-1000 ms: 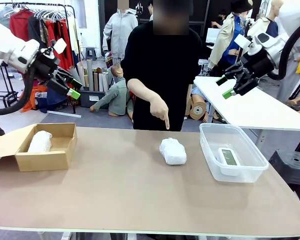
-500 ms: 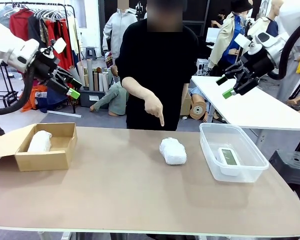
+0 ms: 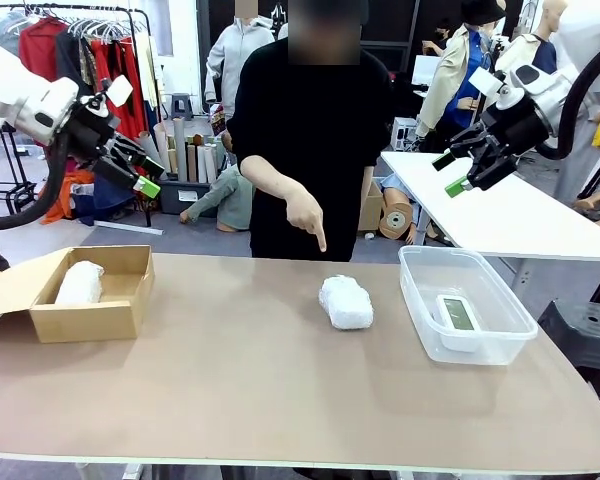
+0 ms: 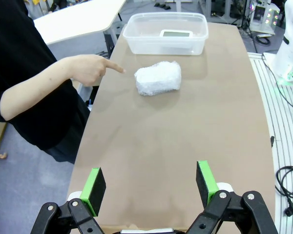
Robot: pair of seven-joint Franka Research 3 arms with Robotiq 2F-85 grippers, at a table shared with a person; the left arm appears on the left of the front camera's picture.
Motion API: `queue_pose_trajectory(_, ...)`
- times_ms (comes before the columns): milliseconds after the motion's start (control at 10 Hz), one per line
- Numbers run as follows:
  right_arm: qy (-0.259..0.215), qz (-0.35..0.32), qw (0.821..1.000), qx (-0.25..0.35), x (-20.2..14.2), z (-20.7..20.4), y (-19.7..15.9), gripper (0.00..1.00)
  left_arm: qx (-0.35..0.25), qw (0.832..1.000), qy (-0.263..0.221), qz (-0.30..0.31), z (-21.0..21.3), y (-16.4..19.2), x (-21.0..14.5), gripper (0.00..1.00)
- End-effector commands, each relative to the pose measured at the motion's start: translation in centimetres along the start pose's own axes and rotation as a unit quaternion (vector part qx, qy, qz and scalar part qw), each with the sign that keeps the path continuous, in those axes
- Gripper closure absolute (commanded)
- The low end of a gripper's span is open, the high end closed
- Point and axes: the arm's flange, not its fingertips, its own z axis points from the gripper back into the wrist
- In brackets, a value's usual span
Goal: Separate and place wrapped and unwrapped clocks.
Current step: Pick up the Digital clock indicated by the person.
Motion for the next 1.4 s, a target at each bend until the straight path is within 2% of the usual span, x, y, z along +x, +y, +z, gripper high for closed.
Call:
queue_pose_trajectory(0, 0.000, 0.001, 1.000, 0.000, 0.1, 0.1, 0.0, 0.00, 0.001, 1.000, 0.000, -0.008, 0.2, -0.1, 0.1, 0.04)
queue_pose_trajectory(200, 0.000, 0.001, 1.000, 0.000, 0.1, 0.1, 0.0, 0.00, -0.005, 1.000, 0.005, 0.000, -0.6, -0.1, 0.6, 0.04)
queue_pose_trajectory(700, 0.000, 0.001, 1.000, 0.000, 0.1, 0.1, 0.0, 0.00, -0.047, 0.995, 0.077, -0.030, -2.7, -5.0, 8.0, 0.04)
queue_pose_trajectory(900, 0.000, 0.001, 1.000, 0.000, 0.1, 0.1, 0.0, 0.00, -0.042, 0.988, 0.150, 0.015, -4.4, -7.1, 11.9, 0.04)
queue_pose_trajectory(1100, 0.000, 0.001, 1.000, 0.000, 0.1, 0.1, 0.0, 0.00, 0.006, 0.979, 0.200, 0.039, -8.0, -9.0, 14.3, 0.04)
queue_pose_trajectory(1200, 0.000, 0.001, 1.000, 0.000, 0.1, 0.1, 0.0, 0.00, 0.040, 0.975, 0.213, 0.054, -10.3, -10.3, 15.5, 0.04)
queue_pose_trajectory(1300, 0.000, 0.001, 1.000, 0.000, 0.1, 0.1, 0.0, 0.00, 0.057, 0.975, 0.203, 0.071, -12.2, -10.8, 16.3, 0.04)
